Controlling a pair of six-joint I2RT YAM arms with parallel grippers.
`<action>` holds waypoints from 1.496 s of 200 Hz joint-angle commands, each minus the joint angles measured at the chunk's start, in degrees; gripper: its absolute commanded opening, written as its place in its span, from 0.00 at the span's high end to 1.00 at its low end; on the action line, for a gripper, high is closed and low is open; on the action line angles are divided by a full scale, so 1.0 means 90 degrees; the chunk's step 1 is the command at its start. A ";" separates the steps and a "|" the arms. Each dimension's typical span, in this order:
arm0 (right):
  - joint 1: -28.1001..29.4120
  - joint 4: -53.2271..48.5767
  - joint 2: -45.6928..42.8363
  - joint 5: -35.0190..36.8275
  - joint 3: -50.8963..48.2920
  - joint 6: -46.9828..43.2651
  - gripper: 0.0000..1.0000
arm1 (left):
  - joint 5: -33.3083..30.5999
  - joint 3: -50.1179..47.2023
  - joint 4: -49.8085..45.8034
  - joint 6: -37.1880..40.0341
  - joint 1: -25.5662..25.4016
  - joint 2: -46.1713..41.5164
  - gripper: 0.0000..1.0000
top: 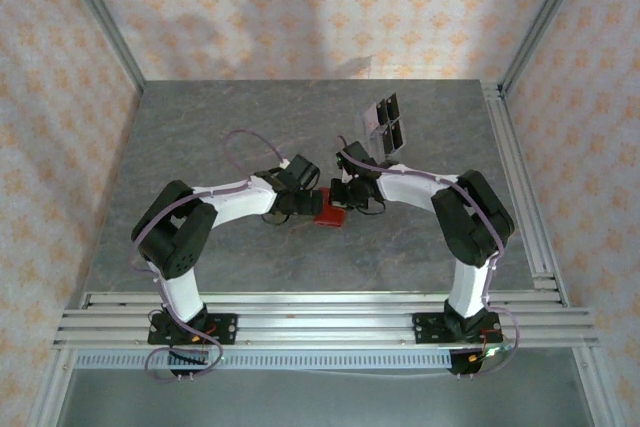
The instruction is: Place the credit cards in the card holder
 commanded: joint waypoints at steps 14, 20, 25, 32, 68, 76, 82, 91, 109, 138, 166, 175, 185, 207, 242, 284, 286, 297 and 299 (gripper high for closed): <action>-0.0096 -0.0343 0.0572 0.0731 -0.0796 0.0267 1.00 | -0.0003 -0.0027 0.0022 -0.0066 -0.0029 -0.0009 0.05; -0.0107 -0.0310 0.0557 0.0751 -0.0885 0.0321 1.00 | 0.0002 -0.0027 0.0021 -0.0063 -0.0029 -0.0015 0.05; -0.0104 -0.0275 0.0553 0.0766 -0.0957 0.0359 1.00 | -0.0003 -0.0027 0.0018 -0.0070 -0.0024 -0.0017 0.05; -0.0106 -0.0219 0.0544 0.0796 -0.1064 0.0425 1.00 | -0.0003 -0.0027 0.0014 -0.0070 -0.0031 -0.0015 0.05; -0.0156 0.0085 0.0589 0.0803 -0.1495 0.0759 1.00 | -0.0011 -0.0037 0.0020 -0.0072 -0.0039 -0.0041 0.05; -0.0163 0.0083 0.0636 0.0805 -0.1490 0.0789 1.00 | -0.0013 -0.0037 0.0021 -0.0076 -0.0039 -0.0046 0.05; -0.0166 0.0064 0.0657 0.0811 -0.1472 0.0787 1.00 | -0.0017 -0.0037 0.0018 -0.0073 -0.0041 -0.0046 0.05; -0.0164 0.0067 0.0669 0.0785 -0.1450 0.0781 1.00 | -0.0022 -0.0037 0.0012 -0.0079 -0.0046 -0.0051 0.05; -0.0168 0.0080 0.0581 0.0742 -0.1393 0.0738 1.00 | -0.0022 -0.0036 0.0007 -0.0078 -0.0049 -0.0055 0.05; -0.0175 0.0074 0.0281 0.0476 -0.1137 0.0667 0.98 | -0.0022 -0.0010 -0.0007 -0.0087 -0.0046 -0.0065 0.05; -0.0172 -0.0114 0.0075 0.0167 -0.0417 0.0516 0.81 | -0.0083 0.0039 -0.0037 -0.0146 -0.0049 -0.0085 0.05; -0.0175 -0.0216 0.0082 0.0075 -0.0129 0.0466 0.74 | -0.0110 0.0074 -0.0063 -0.0184 -0.0048 -0.0091 0.05; -0.0172 -0.0293 0.0065 -0.0029 0.0223 0.0460 0.67 | -0.0137 0.0100 -0.0062 -0.0229 -0.0049 -0.0109 0.05; -0.0174 -0.0454 -0.0034 -0.0197 0.0884 0.0515 0.52 | -0.0252 0.0204 -0.0128 -0.0277 -0.0049 -0.0227 0.05; -0.0192 -0.0912 -0.0360 -0.0062 0.1581 0.0528 0.31 | -0.0599 0.0411 -0.0485 -0.0220 -0.0015 -0.0708 0.03; -0.0623 -0.1373 -0.1825 0.0603 0.1274 0.0343 0.08 | -0.1631 0.0137 -0.0902 0.0003 0.0234 -0.2249 0.00; -0.0656 -0.1391 -0.1917 0.0659 0.1249 0.0314 0.07 | -0.1684 0.0105 -0.0917 0.0026 0.0259 -0.2350 0.00; -0.0891 -0.1560 -0.2455 0.1114 0.1030 0.0136 0.06 | -0.2009 -0.0067 -0.0929 0.0075 0.0414 -0.2864 0.00; -0.0933 -0.1577 -0.2541 0.1227 0.0976 0.0098 0.05 | -0.2064 -0.0098 -0.0934 0.0163 0.0445 -0.2960 0.00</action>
